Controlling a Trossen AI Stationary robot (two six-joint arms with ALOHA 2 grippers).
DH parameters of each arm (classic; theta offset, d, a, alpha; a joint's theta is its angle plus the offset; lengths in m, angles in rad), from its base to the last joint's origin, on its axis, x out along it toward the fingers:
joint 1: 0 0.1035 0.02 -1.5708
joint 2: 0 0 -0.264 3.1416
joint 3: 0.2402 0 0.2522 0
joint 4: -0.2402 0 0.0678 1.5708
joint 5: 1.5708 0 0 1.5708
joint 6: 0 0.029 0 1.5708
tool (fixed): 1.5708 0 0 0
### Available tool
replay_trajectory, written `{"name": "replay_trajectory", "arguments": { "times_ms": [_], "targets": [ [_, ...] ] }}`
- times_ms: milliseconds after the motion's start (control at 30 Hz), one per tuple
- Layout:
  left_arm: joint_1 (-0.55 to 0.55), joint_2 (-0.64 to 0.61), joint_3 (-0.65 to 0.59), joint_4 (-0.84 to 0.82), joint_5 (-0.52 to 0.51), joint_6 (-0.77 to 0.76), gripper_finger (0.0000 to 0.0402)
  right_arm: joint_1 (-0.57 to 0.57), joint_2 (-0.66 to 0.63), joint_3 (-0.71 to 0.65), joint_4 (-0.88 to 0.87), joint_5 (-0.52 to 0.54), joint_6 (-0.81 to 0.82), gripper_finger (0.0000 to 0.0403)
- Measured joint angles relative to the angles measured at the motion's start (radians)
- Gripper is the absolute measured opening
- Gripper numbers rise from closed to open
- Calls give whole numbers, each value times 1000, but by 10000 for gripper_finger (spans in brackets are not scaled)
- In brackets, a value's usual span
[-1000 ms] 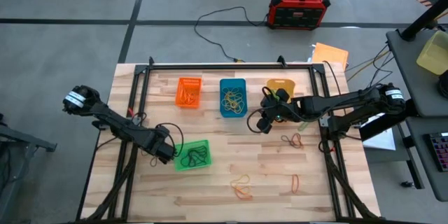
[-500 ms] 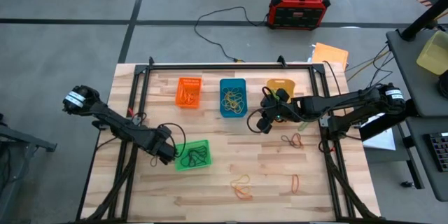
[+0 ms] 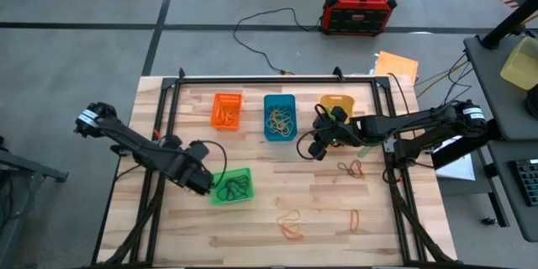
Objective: Sort rubber bands into baskets
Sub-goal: Put the green rubberband into the yellow bin
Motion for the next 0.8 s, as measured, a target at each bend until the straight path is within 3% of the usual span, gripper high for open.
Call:
{"name": "replay_trajectory", "arguments": {
  "times_ms": [133,267,400,633,800],
  "targets": [
    [-10,0,93,-53,-91,14,0,0,0,0,0,0,0,97],
    [-11,-1,151,-128,-110,3,0,0,0,0,0,0,0,97],
    [-25,-1,186,-98,-205,46,0,0,0,-1,20,0,-13,93],
    [-46,-7,266,197,-401,373,0,19,0,-59,315,-78,-205,96],
    [-42,-18,275,490,-418,706,0,41,0,-126,596,-188,-336,109]
  ]
}}
